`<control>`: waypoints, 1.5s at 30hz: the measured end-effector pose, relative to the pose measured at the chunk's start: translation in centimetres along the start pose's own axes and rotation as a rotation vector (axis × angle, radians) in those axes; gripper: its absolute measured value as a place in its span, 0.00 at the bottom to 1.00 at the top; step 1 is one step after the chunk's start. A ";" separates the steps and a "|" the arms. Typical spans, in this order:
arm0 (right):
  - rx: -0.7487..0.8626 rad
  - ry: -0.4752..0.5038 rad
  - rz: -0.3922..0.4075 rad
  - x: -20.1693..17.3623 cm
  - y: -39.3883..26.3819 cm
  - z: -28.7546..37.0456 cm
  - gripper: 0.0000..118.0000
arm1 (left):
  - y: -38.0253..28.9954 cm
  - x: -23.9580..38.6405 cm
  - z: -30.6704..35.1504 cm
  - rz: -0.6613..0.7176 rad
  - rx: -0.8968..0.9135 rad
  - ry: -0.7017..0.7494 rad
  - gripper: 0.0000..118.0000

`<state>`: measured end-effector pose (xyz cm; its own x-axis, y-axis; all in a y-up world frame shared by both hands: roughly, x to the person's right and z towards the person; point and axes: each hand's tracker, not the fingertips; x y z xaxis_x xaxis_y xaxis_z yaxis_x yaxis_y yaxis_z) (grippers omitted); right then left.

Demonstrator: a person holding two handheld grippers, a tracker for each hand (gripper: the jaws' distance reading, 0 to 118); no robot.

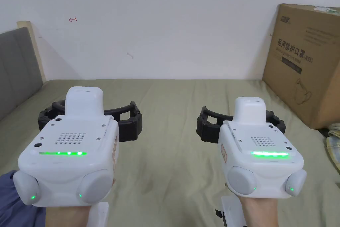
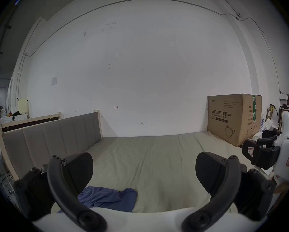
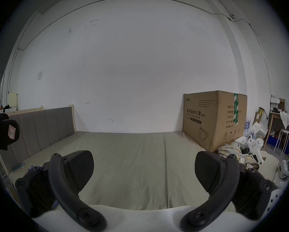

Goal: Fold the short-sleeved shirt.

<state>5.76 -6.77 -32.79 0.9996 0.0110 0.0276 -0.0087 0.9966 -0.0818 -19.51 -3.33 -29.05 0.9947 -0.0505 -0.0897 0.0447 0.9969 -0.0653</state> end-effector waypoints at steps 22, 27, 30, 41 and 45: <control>0.000 -0.013 0.033 -0.4 -0.3 0.2 1.00 | -0.2 -0.2 -0.3 0.020 -0.025 0.000 1.00; 0.014 -0.004 0.038 -0.5 -0.4 0.3 1.00 | -0.2 -0.1 -0.3 0.017 -0.024 0.004 1.00; 0.016 -0.008 0.036 -0.4 -0.3 0.3 1.00 | -0.2 0.0 -0.3 -0.001 -0.023 0.003 1.00; -0.008 0.019 0.028 -0.2 -0.3 0.2 1.00 | -0.1 0.0 -0.4 0.029 -0.020 0.018 1.00; -0.013 0.009 0.031 -0.2 -0.3 0.2 1.00 | 0.1 0.1 -0.7 0.012 -0.053 -0.009 1.00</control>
<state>5.57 -7.02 -32.62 0.9990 0.0415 0.0158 -0.0398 0.9947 -0.0952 -19.45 -3.32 -29.72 0.9959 -0.0374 -0.0818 0.0277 0.9927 -0.1172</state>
